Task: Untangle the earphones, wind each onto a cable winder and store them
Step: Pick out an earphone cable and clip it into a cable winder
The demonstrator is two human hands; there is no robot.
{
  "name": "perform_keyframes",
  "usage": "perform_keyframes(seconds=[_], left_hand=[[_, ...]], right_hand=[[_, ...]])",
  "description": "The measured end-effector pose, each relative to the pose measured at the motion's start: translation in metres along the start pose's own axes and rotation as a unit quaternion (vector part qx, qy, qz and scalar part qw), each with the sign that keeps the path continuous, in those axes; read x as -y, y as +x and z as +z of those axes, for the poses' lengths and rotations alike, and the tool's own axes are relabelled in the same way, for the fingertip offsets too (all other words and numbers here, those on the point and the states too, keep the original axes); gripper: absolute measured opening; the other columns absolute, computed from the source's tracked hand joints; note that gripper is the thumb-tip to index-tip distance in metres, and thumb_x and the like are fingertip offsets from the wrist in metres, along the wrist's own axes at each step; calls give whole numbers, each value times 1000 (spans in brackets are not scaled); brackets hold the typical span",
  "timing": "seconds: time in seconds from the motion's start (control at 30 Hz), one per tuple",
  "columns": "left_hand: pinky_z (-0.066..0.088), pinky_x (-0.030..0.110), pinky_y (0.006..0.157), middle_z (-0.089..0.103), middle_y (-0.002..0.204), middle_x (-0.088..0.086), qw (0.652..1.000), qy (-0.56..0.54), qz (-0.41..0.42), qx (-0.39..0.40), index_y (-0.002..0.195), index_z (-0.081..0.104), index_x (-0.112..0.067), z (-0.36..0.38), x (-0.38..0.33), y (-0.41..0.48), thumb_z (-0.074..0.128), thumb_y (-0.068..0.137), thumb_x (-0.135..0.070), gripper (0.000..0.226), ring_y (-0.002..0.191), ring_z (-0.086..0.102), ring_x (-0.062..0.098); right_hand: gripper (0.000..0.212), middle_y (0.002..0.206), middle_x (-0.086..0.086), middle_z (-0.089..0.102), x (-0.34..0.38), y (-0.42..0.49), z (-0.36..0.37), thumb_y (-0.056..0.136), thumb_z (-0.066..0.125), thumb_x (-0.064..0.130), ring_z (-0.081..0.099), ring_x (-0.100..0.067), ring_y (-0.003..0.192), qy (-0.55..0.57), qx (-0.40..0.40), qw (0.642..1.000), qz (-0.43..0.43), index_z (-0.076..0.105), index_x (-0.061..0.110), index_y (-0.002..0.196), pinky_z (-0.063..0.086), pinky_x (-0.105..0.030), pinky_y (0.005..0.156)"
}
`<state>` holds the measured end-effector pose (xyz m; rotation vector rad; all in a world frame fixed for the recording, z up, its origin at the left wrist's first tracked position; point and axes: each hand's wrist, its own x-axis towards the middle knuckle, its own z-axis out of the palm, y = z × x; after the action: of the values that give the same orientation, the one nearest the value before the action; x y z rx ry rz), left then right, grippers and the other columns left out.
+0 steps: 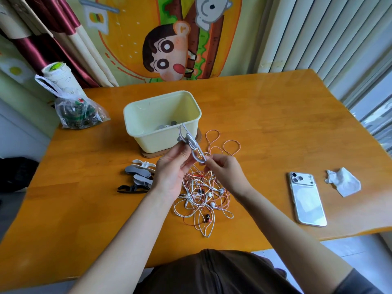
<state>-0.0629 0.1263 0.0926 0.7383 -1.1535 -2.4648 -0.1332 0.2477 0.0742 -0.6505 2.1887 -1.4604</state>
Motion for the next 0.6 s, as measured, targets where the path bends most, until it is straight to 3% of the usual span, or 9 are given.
perform_keyframes(seconds=[0.1,0.23,0.3,0.37,0.47,0.6], left_hand=[[58,28,81,68,117,9,999,27,18,-21,108,67,-15,4,3,4,58,89,-7,23,104,66,24],[55,29,86,69,110,5,995,49,35,-74,105,68,-18,6,3,11,61,89,-6,21,107,63,22],[53,27,86,71,103,-2,986,118,63,-104,99,70,-25,1,5,13,65,88,-10,20,104,63,17],[52,22,83,72,96,-6,957,239,117,-116,98,70,-30,-6,6,14,68,86,-12,22,99,64,11],[51,17,79,70,98,-2,889,404,197,-88,108,71,-17,-17,11,15,70,84,-8,26,97,65,13],[47,11,72,68,107,6,837,496,214,-91,114,69,-7,-26,15,15,70,83,-7,31,93,63,16]], right_hand=[[31,64,0,61,-3,2,1,96,51,25,37,-7,45,4,3,1000,11,69,7,78,29,-21,45],[28,66,3,60,-6,0,3,98,49,26,36,-5,45,0,20,1000,18,68,16,81,27,-16,44],[27,66,4,59,-5,-1,4,98,49,26,36,-3,43,-11,24,1000,12,68,15,82,28,-14,44],[27,68,3,61,-1,-3,4,97,49,26,39,-2,42,-26,30,999,5,69,15,84,29,-12,44],[27,68,3,60,4,-2,0,98,49,24,41,0,39,-26,36,999,6,70,11,88,28,-10,42],[26,62,2,53,7,1,-11,96,51,26,41,-7,49,-43,51,998,-7,70,11,87,31,-19,47]])
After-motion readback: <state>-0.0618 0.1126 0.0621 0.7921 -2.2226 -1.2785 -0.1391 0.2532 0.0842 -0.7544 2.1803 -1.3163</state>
